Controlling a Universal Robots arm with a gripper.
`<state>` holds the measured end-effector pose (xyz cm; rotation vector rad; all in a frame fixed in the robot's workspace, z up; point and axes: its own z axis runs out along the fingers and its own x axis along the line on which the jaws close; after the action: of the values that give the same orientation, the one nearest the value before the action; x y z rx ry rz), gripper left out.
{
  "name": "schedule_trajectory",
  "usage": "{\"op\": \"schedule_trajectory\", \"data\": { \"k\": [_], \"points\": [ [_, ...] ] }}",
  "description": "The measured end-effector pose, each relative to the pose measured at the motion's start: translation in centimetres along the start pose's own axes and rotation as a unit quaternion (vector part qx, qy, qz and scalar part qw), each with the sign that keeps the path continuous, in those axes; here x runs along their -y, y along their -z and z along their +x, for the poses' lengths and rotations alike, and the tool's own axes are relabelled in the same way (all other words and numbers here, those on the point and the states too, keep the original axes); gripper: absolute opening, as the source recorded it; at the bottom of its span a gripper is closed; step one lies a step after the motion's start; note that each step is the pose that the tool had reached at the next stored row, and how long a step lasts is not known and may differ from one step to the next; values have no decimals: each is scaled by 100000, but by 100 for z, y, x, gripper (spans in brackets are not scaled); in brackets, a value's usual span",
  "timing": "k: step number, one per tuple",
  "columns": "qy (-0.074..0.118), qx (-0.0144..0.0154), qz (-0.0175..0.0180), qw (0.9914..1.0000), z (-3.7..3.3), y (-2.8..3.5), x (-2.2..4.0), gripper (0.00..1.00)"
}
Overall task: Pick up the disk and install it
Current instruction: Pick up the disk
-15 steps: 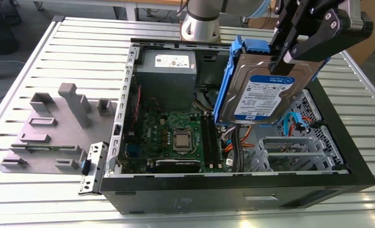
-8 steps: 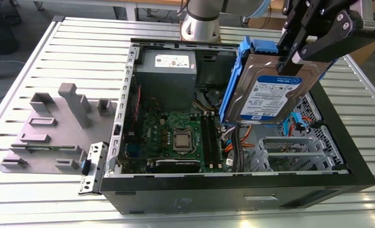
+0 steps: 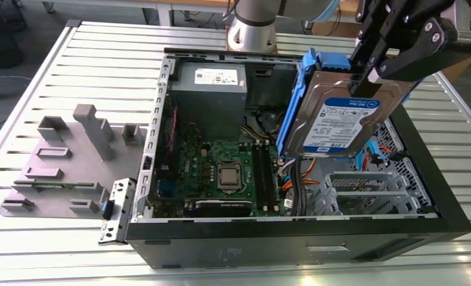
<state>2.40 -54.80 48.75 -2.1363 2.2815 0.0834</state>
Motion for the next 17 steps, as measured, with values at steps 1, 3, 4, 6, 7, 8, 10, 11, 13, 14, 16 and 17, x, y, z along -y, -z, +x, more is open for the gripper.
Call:
{"op": "schedule_trajectory", "data": {
  "k": [1,3,4,6,7,8,10,11,13,14,16,17],
  "points": [
    [4,3,-1,100000,7,-4,1,35],
    [3,17,-1,100000,29,-13,3,35],
    [5,18,0,100000,42,-16,5,35],
    [4,25,-1,100000,70,-23,7,35],
    [3,24,0,100000,84,-26,9,35],
    [3,21,-2,100000,97,-29,11,35],
    [1,23,-2,100000,126,-37,15,35],
    [1,22,-1,100000,140,-41,17,35],
    [-1,25,-2,100000,170,-50,21,35],
    [0,28,0,100000,186,-55,24,35],
    [1,30,0,100000,215,-66,29,35],
    [2,25,-1,100000,229,-71,31,35]
  ]
}}
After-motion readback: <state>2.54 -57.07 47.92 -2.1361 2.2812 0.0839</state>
